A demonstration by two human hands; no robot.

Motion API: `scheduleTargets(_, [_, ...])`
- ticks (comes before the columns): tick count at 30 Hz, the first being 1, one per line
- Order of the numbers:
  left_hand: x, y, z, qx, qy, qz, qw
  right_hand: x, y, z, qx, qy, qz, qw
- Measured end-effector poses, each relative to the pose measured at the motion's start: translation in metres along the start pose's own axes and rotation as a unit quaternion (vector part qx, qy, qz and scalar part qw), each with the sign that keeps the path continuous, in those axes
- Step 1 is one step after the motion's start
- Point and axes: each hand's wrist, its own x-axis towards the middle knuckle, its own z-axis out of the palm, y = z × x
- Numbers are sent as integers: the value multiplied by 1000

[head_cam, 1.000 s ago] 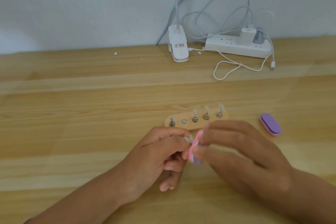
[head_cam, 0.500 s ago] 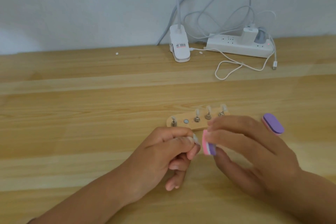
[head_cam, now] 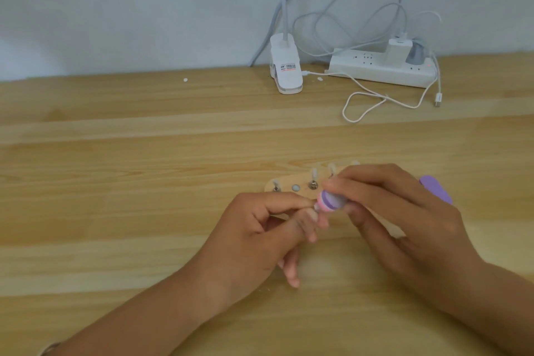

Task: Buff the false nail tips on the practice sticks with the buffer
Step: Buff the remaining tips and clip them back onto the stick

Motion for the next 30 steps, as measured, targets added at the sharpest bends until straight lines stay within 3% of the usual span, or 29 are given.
scheduleTargets(4, [0, 1, 0, -5, -3, 10, 1000, -2, -8, 5, 19, -10, -40, 999])
scheduleTargets(8, [1, 1, 1, -21, 8, -7, 1000, 1, -1, 1, 17, -1, -6, 1000])
scheduleTargets(12, [-1, 3, 1, -11, -6, 10, 1000, -1, -7, 6, 3, -13, -61, 998])
scheduleTargets(17, [0, 1, -2, -27, 3, -7, 1000, 5, 5, -2, -22, 20, 37, 999])
scheduleTargets(19, [0, 1, -2, -31, -1, -5, 1000, 4, -1, -1, 1, 31, 33, 999])
scheduleTargets(22, [0, 0, -2, -19, -4, -3, 1000, 0, -6, 2, 9, -20, -30, 999])
scheduleTargets(26, [0, -2, -3, -19, 7, -10, 1000, 1, 0, 1, 31, -37, 5, 999])
scheduleTargets(30, [0, -1, -2, -6, 0, 2, 1000, -2, -3, 3, 35, -52, -31, 998])
